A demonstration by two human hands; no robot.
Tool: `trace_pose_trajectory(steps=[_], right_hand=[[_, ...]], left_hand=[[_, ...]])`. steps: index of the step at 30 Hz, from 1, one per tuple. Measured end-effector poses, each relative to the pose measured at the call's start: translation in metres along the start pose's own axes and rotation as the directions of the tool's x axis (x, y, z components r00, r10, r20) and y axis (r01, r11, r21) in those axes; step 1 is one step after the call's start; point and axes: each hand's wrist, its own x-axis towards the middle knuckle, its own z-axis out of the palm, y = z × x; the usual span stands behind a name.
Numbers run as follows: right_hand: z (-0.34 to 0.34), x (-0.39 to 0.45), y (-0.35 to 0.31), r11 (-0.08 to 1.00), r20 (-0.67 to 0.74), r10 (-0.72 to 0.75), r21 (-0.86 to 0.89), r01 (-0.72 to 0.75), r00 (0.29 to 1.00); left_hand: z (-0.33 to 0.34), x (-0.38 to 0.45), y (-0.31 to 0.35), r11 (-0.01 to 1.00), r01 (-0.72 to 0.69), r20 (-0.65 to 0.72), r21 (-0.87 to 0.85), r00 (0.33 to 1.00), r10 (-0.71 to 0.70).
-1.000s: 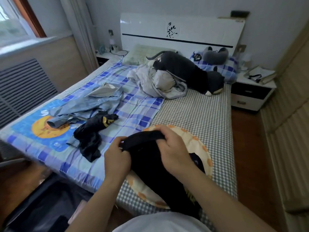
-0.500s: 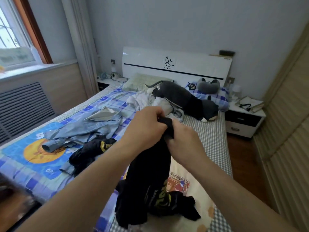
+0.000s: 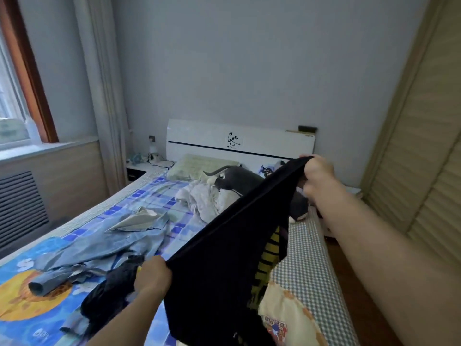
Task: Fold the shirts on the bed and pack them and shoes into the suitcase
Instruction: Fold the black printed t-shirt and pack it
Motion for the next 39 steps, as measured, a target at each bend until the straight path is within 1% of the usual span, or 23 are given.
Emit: trace_pose_trajectory(steps=[1, 3, 5, 7, 9, 11, 14, 16, 17, 18, 19, 20, 21, 23, 25, 27, 30, 32, 34, 35, 37, 38, 39], right_hand=[[-0.001, 0.016, -0.016, 0.999, -0.027, -0.003, 0.047, 0.005, 1.000], [-0.011, 0.046, -0.059, 0.990, -0.091, -0.056, 0.126, 0.067, 0.994], [-0.016, 0.057, -0.107, 0.957, -0.169, -0.090, 0.259, 0.132, 0.981], [-0.020, 0.043, -0.143, 0.888, -0.190, -0.134, 0.412, 0.202, 0.973], [-0.030, 0.030, -0.161, 0.833, -0.244, -0.173, 0.481, 0.274, 0.954], [-0.048, 0.020, -0.157, 0.798, -0.301, -0.169, 0.517, 0.310, 0.939], [-0.074, 0.005, -0.122, 0.809, -0.386, -0.136, 0.488, 0.327, 0.912], [-0.098, 0.004, -0.076, 0.875, -0.462, -0.098, 0.382, 0.297, 0.882], [-0.119, 0.010, -0.044, 0.911, -0.496, -0.108, 0.297, 0.286, 0.861], [-0.142, 0.017, -0.005, 0.951, -0.511, -0.119, 0.187, 0.245, 0.851], [-0.164, 0.020, 0.037, 0.985, -0.540, -0.097, 0.069, 0.159, 0.836], [-0.174, 0.006, 0.074, 0.998, -0.599, -0.055, -0.047, 0.034, 0.799], [-0.181, -0.020, 0.108, 0.986, -0.644, -0.053, -0.153, -0.060, 0.763], [-0.183, -0.077, 0.163, 0.916, -0.642, -0.127, -0.369, -0.160, 0.756], [-0.196, -0.113, 0.215, 0.836, -0.577, -0.112, -0.494, -0.237, 0.809], [-0.213, -0.126, 0.256, 0.743, -0.542, 0.009, -0.559, -0.368, 0.840], [-0.229, -0.149, 0.302, 0.531, -0.529, 0.177, -0.659, -0.533, 0.830], [-0.236, -0.169, 0.328, 0.457, -0.563, 0.219, -0.663, -0.593, 0.797], [-0.245, -0.185, 0.348, 0.468, -0.635, 0.265, -0.573, -0.672, 0.726], [-0.251, -0.192, 0.355, 0.506, -0.684, 0.289, -0.485, -0.713, 0.670], [-0.258, -0.204, 0.361, 0.633, -0.772, 0.339, -0.234, -0.738, 0.537], [-0.259, -0.209, 0.360, 0.688, -0.798, 0.372, -0.106, -0.718, 0.475], [-0.261, -0.213, 0.360, 0.731, -0.806, 0.405, 0.000, -0.683, 0.432]], left_hand=[[-0.017, 0.020, 0.010, 1.000, -0.010, -0.049, -0.018, 0.999, 0.009], [-0.071, 0.062, 0.053, 0.994, -0.094, -0.184, -0.059, 0.979, 0.081], [-0.139, 0.095, 0.106, 0.976, -0.188, -0.353, -0.109, 0.925, 0.139], [-0.199, 0.116, 0.147, 0.954, -0.257, -0.482, -0.156, 0.863, 0.154], [-0.230, 0.128, 0.162, 0.949, -0.271, -0.530, -0.158, 0.834, 0.150], [-0.233, 0.140, 0.152, 0.956, -0.243, -0.531, -0.165, 0.839, 0.122], [-0.202, 0.156, 0.112, 0.931, -0.161, -0.429, -0.328, 0.903, 0.005], [-0.163, 0.152, 0.076, 0.875, -0.157, -0.291, -0.458, 0.956, 0.020], [-0.142, 0.144, 0.056, 0.848, -0.157, -0.252, -0.506, 0.967, 0.029], [-0.118, 0.130, 0.034, 0.804, -0.133, -0.206, -0.580, 0.978, 0.013], [-0.095, 0.112, 0.011, 0.722, -0.088, -0.150, -0.686, 0.988, -0.023], [-0.072, 0.094, -0.014, 0.665, -0.027, -0.078, -0.747, 0.996, -0.048], [-0.048, 0.077, -0.040, 0.630, 0.039, 0.001, -0.776, 0.998, -0.060], [-0.007, 0.047, -0.085, 0.650, 0.167, 0.162, -0.741, 0.984, -0.068], [0.027, 0.025, -0.120, 0.683, 0.299, 0.307, -0.666, 0.945, -0.115], [0.053, 0.009, -0.145, 0.689, 0.423, 0.443, -0.589, 0.882, -0.162], [0.077, -0.005, -0.176, 0.705, 0.538, 0.566, -0.462, 0.791, -0.233], [0.083, -0.011, -0.193, 0.716, 0.563, 0.589, -0.413, 0.765, -0.261], [0.082, -0.014, -0.206, 0.694, 0.583, 0.578, -0.423, 0.763, -0.289], [0.081, -0.015, -0.212, 0.677, 0.582, 0.568, -0.450, 0.772, -0.285], [0.076, -0.017, -0.220, 0.635, 0.581, 0.552, -0.508, 0.786, -0.278], [0.074, -0.018, -0.223, 0.614, 0.589, 0.543, -0.526, 0.788, -0.290], [0.074, -0.017, -0.228, 0.606, 0.586, 0.522, -0.538, 0.796, -0.307]])
